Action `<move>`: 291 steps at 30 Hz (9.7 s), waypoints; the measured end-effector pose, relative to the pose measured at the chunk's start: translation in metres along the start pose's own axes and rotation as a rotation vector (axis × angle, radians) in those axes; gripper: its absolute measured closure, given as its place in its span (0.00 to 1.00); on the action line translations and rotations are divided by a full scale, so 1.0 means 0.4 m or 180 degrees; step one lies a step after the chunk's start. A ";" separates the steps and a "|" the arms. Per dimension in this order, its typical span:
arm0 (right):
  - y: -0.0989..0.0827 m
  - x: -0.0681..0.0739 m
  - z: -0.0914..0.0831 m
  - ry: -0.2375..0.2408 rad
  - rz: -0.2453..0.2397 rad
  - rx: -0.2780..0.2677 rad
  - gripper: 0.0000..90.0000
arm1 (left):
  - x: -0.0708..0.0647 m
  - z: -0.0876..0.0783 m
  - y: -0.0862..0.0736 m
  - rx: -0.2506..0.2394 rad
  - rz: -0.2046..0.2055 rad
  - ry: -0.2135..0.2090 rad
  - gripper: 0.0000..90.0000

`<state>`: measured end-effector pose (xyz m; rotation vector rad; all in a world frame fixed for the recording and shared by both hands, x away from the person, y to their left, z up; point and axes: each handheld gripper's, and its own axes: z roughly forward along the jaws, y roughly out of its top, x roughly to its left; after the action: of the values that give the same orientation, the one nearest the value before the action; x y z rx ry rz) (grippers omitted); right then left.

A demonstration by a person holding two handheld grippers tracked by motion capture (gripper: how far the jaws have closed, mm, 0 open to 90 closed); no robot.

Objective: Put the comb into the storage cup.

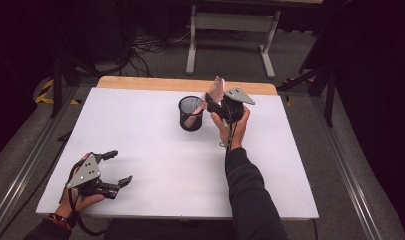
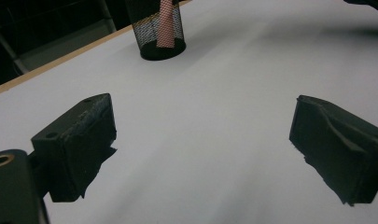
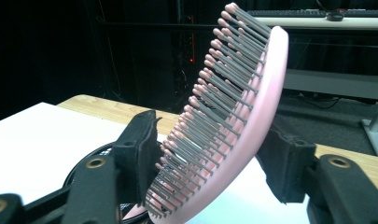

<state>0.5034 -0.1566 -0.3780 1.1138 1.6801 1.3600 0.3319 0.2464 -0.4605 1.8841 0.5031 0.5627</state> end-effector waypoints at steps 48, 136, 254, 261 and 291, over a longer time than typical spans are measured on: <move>0.082 0.026 -0.071 -0.0053 -0.0476 -0.0227 0.23 | -0.001 -0.001 0.002 -0.0009 -0.0018 0.0003 0.10; 0.077 0.051 -0.236 0.0268 -0.0980 -0.0338 0.20 | -0.004 0.001 0.004 0.0014 0.0019 -0.0009 0.10; -0.251 -0.057 -0.487 0.0335 -0.1271 0.0088 0.14 | -0.004 0.010 0.006 0.0023 -0.0021 -0.0009 0.10; -0.285 -0.085 -0.496 0.0331 -0.1200 0.0188 0.13 | -0.005 0.011 0.006 0.0021 -0.0008 -0.0003 0.10; -0.298 -0.081 -0.482 0.0405 -0.1118 0.0273 0.06 | -0.012 0.005 0.011 -0.0014 0.0039 -0.0028 0.09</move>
<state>0.3194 -0.2698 -0.4542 0.7431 1.9346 1.1620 0.3295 0.2405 -0.4579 1.8860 0.4845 0.5630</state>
